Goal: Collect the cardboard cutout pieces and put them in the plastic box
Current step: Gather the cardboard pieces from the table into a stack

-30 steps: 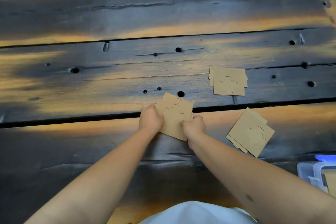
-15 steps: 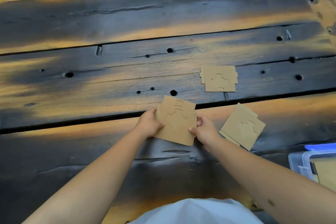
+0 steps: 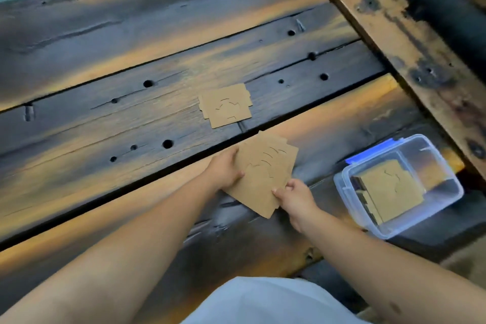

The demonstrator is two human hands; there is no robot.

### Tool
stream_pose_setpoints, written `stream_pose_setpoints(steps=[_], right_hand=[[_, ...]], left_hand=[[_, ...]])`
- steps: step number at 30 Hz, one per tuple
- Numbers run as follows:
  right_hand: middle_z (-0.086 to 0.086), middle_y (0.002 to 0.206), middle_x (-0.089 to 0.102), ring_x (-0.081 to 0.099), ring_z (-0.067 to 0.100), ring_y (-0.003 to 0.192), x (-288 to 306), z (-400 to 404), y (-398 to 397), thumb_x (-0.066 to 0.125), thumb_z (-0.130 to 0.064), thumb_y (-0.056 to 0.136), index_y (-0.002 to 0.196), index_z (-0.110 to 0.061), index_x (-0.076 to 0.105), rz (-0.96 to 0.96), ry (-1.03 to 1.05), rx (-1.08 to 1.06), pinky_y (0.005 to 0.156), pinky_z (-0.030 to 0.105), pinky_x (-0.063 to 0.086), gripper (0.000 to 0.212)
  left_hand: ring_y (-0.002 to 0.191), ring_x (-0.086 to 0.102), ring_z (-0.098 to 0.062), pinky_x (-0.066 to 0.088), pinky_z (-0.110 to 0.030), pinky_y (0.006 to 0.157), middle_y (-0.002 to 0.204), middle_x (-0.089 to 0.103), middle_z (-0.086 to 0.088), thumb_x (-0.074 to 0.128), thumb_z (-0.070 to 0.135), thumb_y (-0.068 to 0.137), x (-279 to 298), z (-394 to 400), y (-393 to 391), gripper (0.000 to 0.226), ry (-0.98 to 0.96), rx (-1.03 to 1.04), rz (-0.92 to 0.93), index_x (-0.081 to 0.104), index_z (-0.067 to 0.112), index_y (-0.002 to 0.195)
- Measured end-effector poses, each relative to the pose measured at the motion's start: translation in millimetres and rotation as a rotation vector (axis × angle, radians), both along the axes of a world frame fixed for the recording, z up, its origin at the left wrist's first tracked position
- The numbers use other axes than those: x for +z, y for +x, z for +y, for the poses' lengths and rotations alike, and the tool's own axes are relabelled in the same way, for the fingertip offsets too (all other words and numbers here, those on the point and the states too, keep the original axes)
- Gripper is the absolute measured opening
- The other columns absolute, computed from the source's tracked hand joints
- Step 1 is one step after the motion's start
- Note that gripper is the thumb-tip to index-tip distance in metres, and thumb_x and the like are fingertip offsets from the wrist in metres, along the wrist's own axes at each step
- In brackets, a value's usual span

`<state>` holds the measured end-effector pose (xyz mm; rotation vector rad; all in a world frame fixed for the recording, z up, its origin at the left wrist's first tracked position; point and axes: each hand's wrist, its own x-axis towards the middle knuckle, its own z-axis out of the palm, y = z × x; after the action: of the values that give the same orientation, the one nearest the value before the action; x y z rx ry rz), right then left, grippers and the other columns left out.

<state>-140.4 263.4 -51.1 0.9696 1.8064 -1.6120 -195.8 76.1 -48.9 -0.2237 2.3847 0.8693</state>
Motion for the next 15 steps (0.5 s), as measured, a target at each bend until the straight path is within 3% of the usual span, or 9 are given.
stream_pose_setpoints(steps=[5, 10, 13, 15], right_hand=[[0.012, 0.103, 0.069, 0.067, 0.029, 0.096, -15, -17, 9, 0.062, -0.001, 0.091, 0.099, -0.005, 0.061, -0.103, -0.092, -0.353, 0.091, 0.044, 0.054, 0.009], [0.01, 0.083, 0.065, 0.067, 0.027, 0.091, -21, -36, 1, 0.065, -0.006, 0.09, 0.09, -0.004, 0.059, -0.236, -0.064, -0.569, 0.088, 0.046, 0.057, 0.006], [0.008, 0.082, 0.065, 0.068, 0.027, 0.081, -25, -38, -6, 0.068, -0.01, 0.088, 0.086, -0.01, 0.06, -0.279, -0.042, -0.629, 0.08, 0.041, 0.058, 0.008], [0.007, 0.087, 0.066, 0.067, 0.026, 0.084, -27, -39, -8, 0.069, -0.013, 0.087, 0.089, -0.012, 0.061, -0.291, -0.012, -0.625, 0.084, 0.041, 0.057, 0.008]], left_hand=[[0.115, 0.049, -0.032, 0.036, -0.029, 0.084, 0.126, 0.047, -0.015, 0.064, 0.013, 0.082, 8, 29, -57, 0.066, -0.079, -0.399, 0.04, 0.038, 0.019, 0.143], [0.132, 0.036, -0.033, 0.033, -0.035, 0.107, 0.151, 0.024, -0.013, 0.059, 0.008, 0.085, 8, 50, -93, 0.064, -0.088, -0.637, 0.0, 0.037, 0.018, 0.144], [0.13, 0.042, -0.03, 0.033, -0.036, 0.105, 0.148, 0.038, -0.008, 0.053, 0.003, 0.087, 7, 61, -103, 0.058, -0.105, -0.746, 0.034, 0.039, 0.014, 0.142], [0.127, 0.045, -0.029, 0.037, -0.038, 0.105, 0.143, 0.044, -0.009, 0.05, 0.003, 0.09, 5, 66, -104, 0.055, -0.139, -0.76, 0.052, 0.038, 0.014, 0.142]])
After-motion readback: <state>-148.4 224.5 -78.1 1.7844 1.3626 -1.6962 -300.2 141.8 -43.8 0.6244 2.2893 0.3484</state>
